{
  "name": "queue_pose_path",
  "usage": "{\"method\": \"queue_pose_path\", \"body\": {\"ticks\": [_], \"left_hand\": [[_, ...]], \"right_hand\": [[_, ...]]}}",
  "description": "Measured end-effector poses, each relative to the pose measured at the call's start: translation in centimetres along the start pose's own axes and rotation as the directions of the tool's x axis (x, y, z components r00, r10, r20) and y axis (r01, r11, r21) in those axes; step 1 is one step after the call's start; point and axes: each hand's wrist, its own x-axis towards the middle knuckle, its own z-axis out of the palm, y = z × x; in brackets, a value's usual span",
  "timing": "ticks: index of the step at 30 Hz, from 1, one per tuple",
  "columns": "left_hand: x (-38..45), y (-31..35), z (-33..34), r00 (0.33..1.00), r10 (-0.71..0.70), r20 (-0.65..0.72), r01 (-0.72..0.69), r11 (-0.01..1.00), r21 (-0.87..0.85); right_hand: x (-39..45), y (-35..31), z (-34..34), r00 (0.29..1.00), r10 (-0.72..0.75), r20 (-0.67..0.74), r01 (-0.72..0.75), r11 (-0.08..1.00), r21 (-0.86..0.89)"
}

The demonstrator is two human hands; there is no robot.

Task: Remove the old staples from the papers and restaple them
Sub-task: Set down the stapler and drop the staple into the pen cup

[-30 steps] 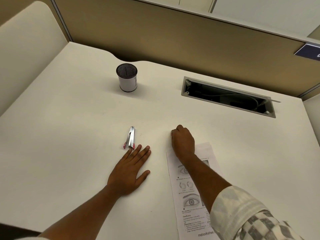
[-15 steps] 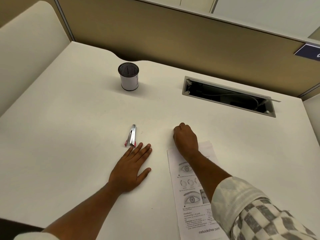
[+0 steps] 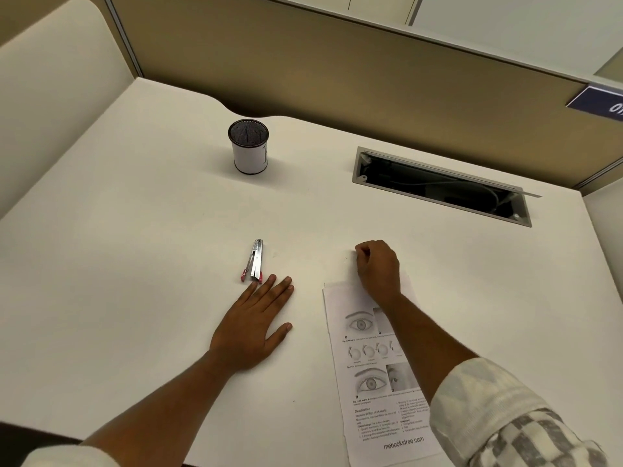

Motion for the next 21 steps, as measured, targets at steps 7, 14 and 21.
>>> {"method": "queue_pose_path", "body": {"ticks": [7,14,21], "left_hand": [[0.0,0.1,-0.1,1.0,-0.001,-0.002,0.001,1.0,-0.011],[0.0,0.1,-0.1,1.0,-0.002,-0.004,0.002,1.0,-0.007],[0.0,0.2,-0.2,1.0,-0.001,-0.008,0.001,1.0,0.005]], "right_hand": [[-0.9,-0.8,0.2,0.977,-0.184,0.107,0.199,0.968,-0.155],[-1.4,-1.9,0.2,0.946,-0.262,0.189,0.321,0.831,-0.454],[-2.1,-3.4,-0.1,0.929,-0.271,0.252,0.368,0.758,-0.538]]}}
